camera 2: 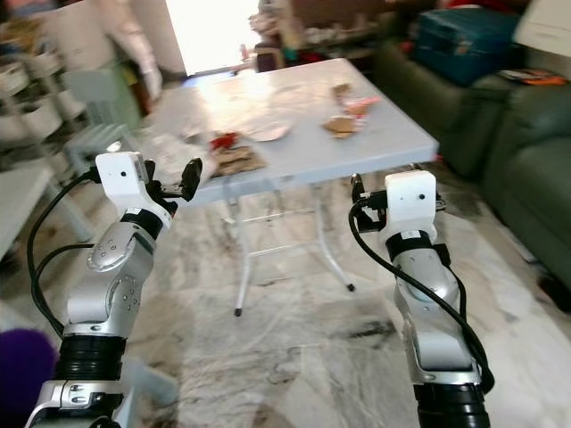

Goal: Picking trash to rubbish bin

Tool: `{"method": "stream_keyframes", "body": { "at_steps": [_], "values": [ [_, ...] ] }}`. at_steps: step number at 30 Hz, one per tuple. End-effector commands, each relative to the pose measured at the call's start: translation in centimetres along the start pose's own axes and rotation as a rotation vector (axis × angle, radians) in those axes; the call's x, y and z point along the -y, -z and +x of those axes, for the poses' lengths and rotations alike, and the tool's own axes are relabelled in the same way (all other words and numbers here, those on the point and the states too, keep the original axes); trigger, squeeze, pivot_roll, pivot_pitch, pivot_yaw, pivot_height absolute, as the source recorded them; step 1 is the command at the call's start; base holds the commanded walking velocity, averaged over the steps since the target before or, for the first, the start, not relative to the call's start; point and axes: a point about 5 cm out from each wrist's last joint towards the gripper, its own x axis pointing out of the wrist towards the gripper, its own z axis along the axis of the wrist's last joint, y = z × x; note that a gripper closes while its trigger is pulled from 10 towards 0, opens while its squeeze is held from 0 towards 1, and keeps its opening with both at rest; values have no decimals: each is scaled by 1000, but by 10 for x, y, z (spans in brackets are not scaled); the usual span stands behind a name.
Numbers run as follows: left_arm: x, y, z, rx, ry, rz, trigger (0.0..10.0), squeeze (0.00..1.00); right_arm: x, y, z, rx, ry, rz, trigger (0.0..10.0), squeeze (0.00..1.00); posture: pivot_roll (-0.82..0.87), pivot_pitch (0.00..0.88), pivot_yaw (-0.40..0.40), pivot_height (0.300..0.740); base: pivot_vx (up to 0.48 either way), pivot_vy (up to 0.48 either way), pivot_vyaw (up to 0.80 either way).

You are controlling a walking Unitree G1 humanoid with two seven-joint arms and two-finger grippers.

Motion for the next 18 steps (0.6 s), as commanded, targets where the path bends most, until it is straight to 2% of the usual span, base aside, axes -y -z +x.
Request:
{"method": "stream_keyframes", "body": {
  "at_steps": [1, 8, 11, 18],
  "values": [
    [-3, -2, 2, 1, -11, 7, 10000, 0, 1, -3, 2, 13, 8, 3, 10000, 0, -41, 0, 77, 740, 0, 0, 0],
    [-6, -3, 3, 9, -34, 4, 10000, 0, 1, -4, 3, 19, 8, 1, 10000, 0, -42, 0, 78, 740, 0, 0, 0],
    [-10, -5, 3, 21, -64, -10, 10000, 0, 1, -4, 4, 21, 11, 1, 10000, 0, -43, 0, 77, 740, 0, -301, 0],
    [-10, -4, 4, 10, -62, -13, 10000, 0, 2, -5, 3, 22, 13, 0, 10000, 0, -45, 0, 76, 740, 0, -388, 0]
  ]
}}
